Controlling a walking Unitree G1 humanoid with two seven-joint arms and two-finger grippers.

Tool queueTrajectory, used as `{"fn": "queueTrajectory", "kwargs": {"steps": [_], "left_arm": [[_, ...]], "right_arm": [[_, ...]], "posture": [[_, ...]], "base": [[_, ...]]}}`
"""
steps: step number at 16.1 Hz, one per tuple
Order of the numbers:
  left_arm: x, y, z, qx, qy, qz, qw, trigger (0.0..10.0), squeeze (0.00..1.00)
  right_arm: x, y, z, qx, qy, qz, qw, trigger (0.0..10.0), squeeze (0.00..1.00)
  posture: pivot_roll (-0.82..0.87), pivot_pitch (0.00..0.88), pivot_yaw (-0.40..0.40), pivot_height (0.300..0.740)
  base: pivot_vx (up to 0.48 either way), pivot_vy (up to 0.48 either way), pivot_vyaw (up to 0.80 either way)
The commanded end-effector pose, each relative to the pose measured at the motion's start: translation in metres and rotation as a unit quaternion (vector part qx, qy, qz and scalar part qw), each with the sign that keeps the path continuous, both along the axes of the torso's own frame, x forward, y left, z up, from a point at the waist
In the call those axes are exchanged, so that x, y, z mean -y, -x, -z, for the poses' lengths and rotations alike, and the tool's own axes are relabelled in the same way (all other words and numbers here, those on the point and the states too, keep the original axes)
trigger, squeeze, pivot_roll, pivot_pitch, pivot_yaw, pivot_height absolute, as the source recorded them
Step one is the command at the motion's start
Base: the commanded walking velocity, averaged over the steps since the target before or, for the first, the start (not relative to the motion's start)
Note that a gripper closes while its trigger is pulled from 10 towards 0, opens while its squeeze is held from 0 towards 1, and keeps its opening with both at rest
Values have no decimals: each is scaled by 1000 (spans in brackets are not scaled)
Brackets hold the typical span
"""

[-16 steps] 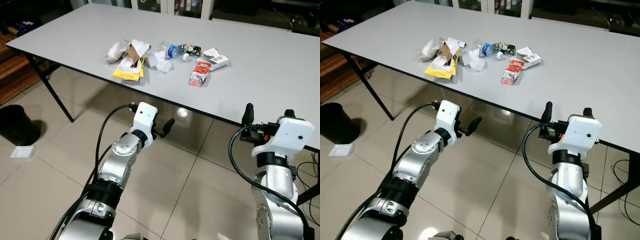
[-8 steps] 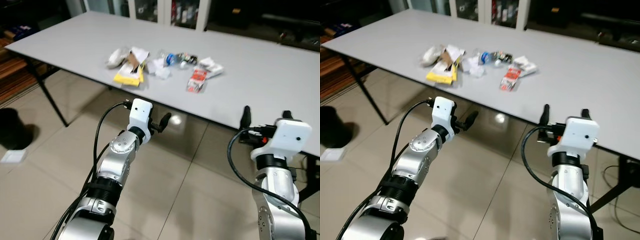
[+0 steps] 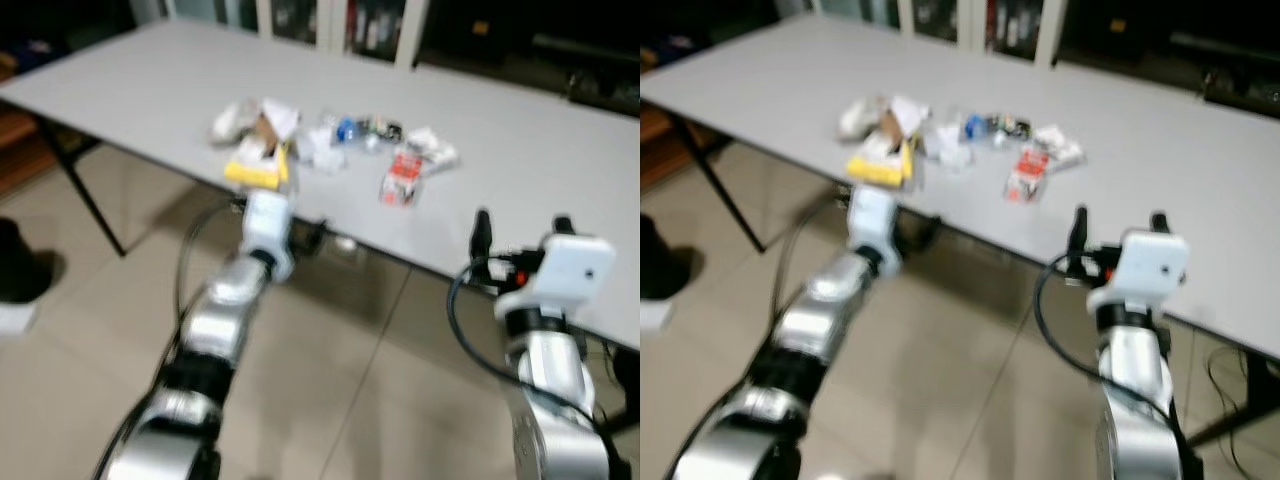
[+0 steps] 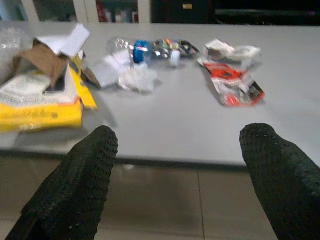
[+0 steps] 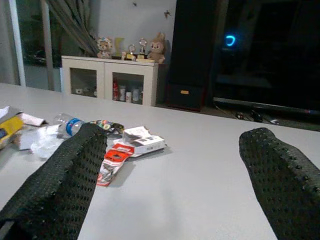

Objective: Picking trash to rubbish bin

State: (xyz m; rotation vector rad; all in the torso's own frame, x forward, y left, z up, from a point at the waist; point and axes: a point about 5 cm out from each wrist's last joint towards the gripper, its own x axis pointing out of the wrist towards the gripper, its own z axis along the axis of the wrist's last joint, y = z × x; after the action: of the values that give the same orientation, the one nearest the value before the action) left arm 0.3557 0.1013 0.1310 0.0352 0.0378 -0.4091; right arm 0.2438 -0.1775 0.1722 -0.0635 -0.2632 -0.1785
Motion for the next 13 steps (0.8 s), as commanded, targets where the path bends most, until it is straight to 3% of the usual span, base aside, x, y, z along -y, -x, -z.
{"fn": "queueTrajectory", "kwargs": {"steps": [1,13], "left_arm": [[14,1,-1,1,7,18,1000,10000,0],[13,2,4,-5,-5,15,1000,10000,0]], "right_arm": [[8,4,-1,-3,6,15,1000,10000,0],[6,4,-3,-4,14,10,1000,10000,0]], "posture": [[146,61,-13,740],[140,67,-18,740]], "base": [[394,0,0],[403,0,0]]}}
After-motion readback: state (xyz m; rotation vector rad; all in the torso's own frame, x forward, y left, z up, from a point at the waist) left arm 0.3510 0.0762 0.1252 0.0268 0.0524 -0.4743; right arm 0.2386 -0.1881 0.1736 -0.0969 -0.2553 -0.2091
